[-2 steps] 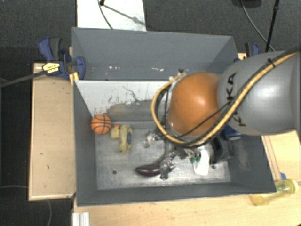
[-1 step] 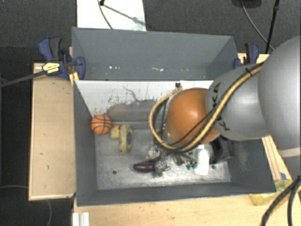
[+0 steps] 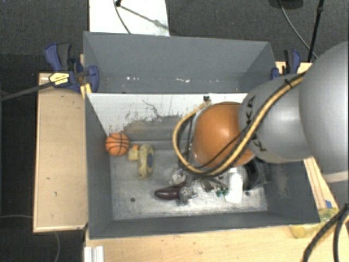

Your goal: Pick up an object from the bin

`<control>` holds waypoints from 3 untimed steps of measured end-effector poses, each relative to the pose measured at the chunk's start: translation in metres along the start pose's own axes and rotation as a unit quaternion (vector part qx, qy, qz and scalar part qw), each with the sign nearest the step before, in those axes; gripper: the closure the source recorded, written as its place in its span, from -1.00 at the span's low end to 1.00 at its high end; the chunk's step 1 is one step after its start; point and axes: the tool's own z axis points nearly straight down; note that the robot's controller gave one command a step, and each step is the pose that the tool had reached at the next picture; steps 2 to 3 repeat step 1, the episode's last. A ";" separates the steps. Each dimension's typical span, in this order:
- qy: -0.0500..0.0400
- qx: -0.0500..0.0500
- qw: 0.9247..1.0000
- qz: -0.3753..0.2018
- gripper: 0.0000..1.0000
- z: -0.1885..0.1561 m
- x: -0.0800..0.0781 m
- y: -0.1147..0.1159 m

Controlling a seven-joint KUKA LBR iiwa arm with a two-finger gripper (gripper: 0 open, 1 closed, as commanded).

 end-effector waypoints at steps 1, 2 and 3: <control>0.002 0.000 1.000 -0.020 1.00 -0.137 0.003 0.003; 0.002 0.000 1.000 -0.020 1.00 -0.137 0.003 0.003; 0.002 0.000 1.000 -0.020 1.00 -0.137 0.003 0.003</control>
Offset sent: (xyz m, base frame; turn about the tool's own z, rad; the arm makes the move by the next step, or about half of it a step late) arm 0.0000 0.0000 0.0000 0.0000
